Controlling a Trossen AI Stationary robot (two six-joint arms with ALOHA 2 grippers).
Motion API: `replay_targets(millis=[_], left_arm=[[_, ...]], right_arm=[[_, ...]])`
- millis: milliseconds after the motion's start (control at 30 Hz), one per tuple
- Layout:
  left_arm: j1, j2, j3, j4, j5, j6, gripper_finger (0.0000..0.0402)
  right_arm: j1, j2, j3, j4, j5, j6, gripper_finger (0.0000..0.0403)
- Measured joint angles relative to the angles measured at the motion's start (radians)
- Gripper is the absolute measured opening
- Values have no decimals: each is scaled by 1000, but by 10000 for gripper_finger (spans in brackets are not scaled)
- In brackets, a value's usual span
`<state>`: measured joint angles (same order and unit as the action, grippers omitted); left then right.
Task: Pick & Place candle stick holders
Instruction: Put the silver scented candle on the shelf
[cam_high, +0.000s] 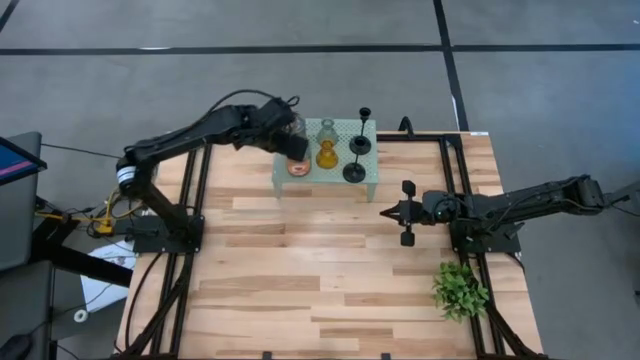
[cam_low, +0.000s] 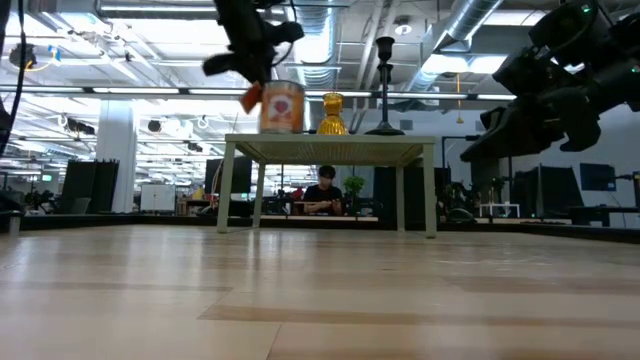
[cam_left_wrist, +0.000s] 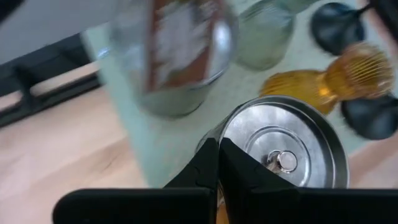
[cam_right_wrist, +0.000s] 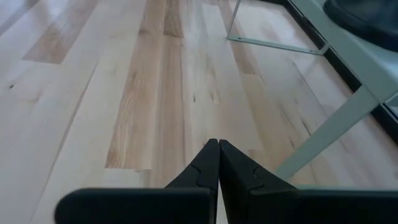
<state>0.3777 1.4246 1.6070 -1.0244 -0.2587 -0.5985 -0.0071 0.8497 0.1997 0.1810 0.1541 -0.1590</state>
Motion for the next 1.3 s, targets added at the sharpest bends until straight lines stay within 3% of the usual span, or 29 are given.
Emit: replay_targets(millis=[233, 1300], left_arm=[[26, 3, 0, 142, 94, 61, 4], [25, -34, -87, 140, 90, 40, 18]], right_arm=[[0, 0, 0, -1, -1, 2, 0], [0, 0, 1, -1, 0, -8, 0]])
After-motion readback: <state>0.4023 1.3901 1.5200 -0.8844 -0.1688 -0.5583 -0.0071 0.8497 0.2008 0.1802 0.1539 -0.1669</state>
